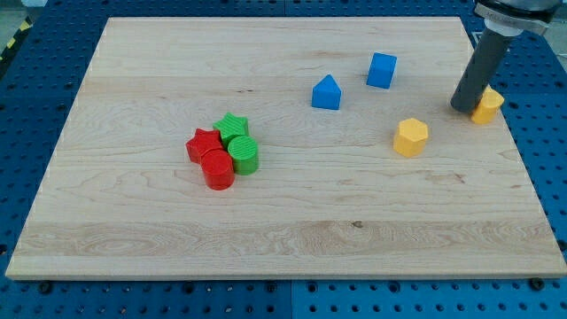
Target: Move the yellow hexagon a bit up
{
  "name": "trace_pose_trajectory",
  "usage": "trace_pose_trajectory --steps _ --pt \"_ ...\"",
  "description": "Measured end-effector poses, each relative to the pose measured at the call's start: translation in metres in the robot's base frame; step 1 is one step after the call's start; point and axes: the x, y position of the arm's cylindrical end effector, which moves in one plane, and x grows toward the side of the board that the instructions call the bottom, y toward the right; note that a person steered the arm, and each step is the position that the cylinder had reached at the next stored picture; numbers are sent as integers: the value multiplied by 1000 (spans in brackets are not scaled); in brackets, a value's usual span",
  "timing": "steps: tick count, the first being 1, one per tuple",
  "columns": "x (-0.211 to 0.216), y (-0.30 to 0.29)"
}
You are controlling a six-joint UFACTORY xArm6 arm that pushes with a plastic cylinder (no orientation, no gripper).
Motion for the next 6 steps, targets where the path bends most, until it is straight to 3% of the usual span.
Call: trace_pose_trajectory --steps 2,3,4,5,6 --pt "8 -140" --pt "51 -161" --pt "100 -122" --pt "102 -72" --pt "50 -63"
